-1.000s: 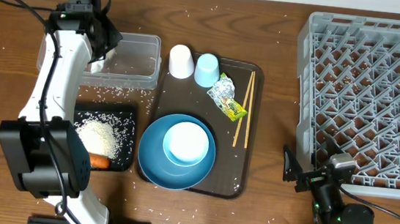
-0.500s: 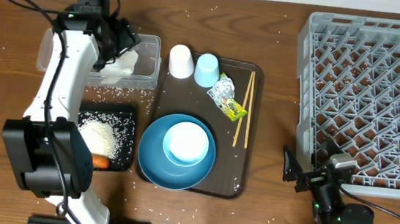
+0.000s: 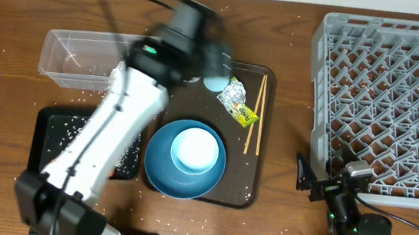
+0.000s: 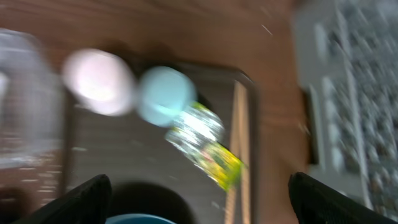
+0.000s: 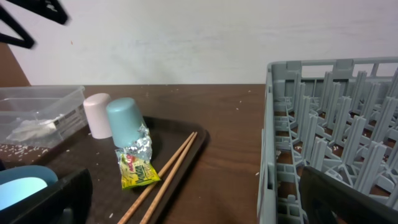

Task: Sort waste into correct bins and load items into the dishwasher rack
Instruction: 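Reach the left gripper to the foil and yellow snack wrapper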

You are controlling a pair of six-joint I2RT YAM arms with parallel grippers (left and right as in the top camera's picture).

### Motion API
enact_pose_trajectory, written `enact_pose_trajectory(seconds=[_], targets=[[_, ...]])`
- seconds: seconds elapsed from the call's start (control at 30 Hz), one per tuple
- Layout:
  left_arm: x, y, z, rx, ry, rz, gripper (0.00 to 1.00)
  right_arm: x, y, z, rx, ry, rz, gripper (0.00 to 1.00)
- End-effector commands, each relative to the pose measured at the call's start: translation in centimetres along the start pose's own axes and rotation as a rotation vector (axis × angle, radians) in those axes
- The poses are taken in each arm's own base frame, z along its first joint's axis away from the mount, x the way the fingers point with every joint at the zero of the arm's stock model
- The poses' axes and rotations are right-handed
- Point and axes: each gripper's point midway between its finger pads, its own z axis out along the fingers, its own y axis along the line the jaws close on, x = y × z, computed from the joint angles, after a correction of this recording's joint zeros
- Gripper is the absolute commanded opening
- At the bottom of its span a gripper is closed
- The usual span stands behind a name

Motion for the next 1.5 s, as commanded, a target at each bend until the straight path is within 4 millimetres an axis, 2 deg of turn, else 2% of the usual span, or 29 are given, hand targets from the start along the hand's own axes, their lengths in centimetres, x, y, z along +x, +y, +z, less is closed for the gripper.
enact_pose_trajectory(seconds=[0.0, 0.13, 0.33, 0.47, 0.7, 0.97, 1.17, 1.27, 1.37, 1.47], targets=[[1.7, -1.0, 3.4, -0.07, 0.029, -0.035, 0.91, 0.2, 0.1, 0.0, -0.005, 0.005, -0.007, 0.99], [3.1, -1.4, 6.7, -0.146, 0.032, -0.095, 0.91, 0.2, 0.1, 0.0, -0.005, 0.005, -0.007, 0.99], [5.7, -0.3, 10.8, -0.212, 0.113, -0.199, 0.9, 0.2, 0.1, 0.0, -0.005, 0.005, -0.007, 0.99], [7.7, -0.2, 13.1, -0.215, 0.19, -0.24, 0.9, 0.2, 0.1, 0.0, -0.005, 0.005, -0.007, 0.99], [10.0, 1.1, 16.0, -0.277, 0.245, -0.28, 0.9, 0.2, 0.1, 0.0, -0.005, 0.005, -0.007, 0.99], [10.6, 1.2, 17.3, -0.285, 0.254, -0.274, 0.82, 0.2, 0.1, 0.0, -0.005, 0.005, -0.007, 0.99], [12.2, 1.2, 18.5, -0.303, 0.284, -0.254, 0.8, 0.2, 0.1, 0.0, -0.005, 0.005, -0.007, 0.99], [12.1, 1.3, 18.6, -0.309, 0.274, -0.238, 0.76, 0.2, 0.1, 0.0, -0.005, 0.005, -0.007, 0.99], [11.8, 1.4, 18.7, -0.307, 0.266, -0.237, 0.65, 0.2, 0.1, 0.0, -0.005, 0.005, -0.007, 0.99], [11.9, 1.3, 18.7, -0.308, 0.268, -0.236, 0.45, 0.2, 0.1, 0.0, -0.005, 0.005, -0.007, 0.99]])
